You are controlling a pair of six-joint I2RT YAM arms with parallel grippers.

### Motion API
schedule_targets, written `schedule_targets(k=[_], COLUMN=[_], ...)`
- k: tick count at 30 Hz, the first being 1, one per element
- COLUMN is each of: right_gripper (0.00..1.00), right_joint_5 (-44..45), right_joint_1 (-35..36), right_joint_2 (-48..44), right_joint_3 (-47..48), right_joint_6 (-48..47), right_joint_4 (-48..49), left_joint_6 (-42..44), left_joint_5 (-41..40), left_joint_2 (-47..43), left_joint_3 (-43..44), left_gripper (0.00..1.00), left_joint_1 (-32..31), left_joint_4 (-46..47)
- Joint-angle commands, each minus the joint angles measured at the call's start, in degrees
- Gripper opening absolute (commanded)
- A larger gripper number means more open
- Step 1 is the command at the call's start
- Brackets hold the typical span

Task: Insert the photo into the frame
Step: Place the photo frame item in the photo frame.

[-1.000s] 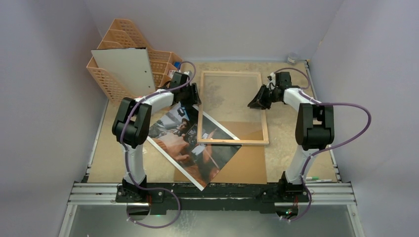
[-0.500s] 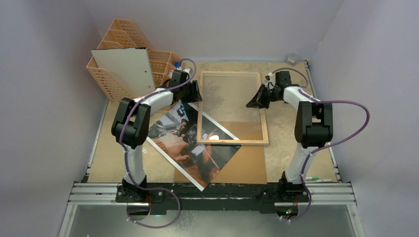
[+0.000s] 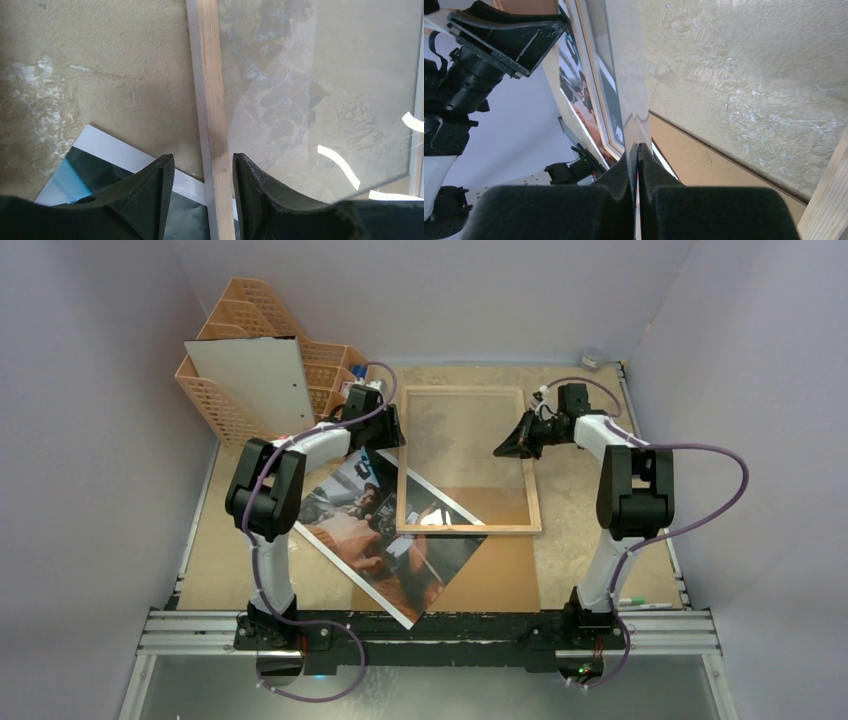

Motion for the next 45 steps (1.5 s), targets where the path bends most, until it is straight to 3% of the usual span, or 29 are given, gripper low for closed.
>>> schedule_targets(k=[1, 9, 19, 23, 26, 31, 33, 37, 42, 45], right_gripper=[0.00, 0.00, 0.00, 0.01, 0.13, 0.43, 0.46, 0.41, 0.18, 0.10], right_joint_5=[-7.03, -8.96, -10.44, -7.04, -2.14, 3.58, 6.25, 8.60, 6.37, 5.39], right_joint_1=[0.28, 0.21, -0.10, -0.13, -0.16, -0.16, -0.16, -0.16, -0.16, -0.14], right_joint_2=[-3.61, -4.72, -4.12, -3.36, -2.48, -3.68, -4.19, -3.55, -1.49, -1.08], right_joint_3=[-1.12, -1.75, -1.65, -1.30, -0.78, -1.36, -1.45, -2.41, -3.87, -3.54], right_joint_6=[2.98, 7.24, 11.05, 6.83, 3.02, 0.69, 0.09, -0.36, -0.71, -2.14], right_joint_4=[0.42, 2.91, 3.52, 0.82, -2.56, -4.63, -4.98, -4.51, -2.31, -1.79], left_joint_6=[-1.10, -2.02, -2.91, -3.19, -3.45, -3.63, -3.73, -4.31, -4.73, -4.99], left_joint_5=[-2.11, -2.43, -3.29, -3.12, -2.42, -2.26, -2.50, -3.32, -3.03, -1.99], left_joint_2=[-1.77, -0.63, -0.26, 0.06, 0.42, 1.16, 1.38, 2.24, 4.79, 6.21], left_joint_3=[-0.13, 0.13, 0.15, -0.03, 0.13, 0.86, 1.23, 2.12, 6.45, 8.44], left_gripper=[0.47, 0.37, 0.37, 0.38, 0.40, 0.42, 0.43, 0.47, 0.50, 0.51], left_joint_1=[0.34, 0.34, 0.25, 0.25, 0.18, 0.08, 0.01, -0.01, -0.01, -0.05], left_joint_4=[3.05, 3.03, 3.23, 3.09, 3.21, 3.27, 3.31, 3.97, 5.10, 5.22])
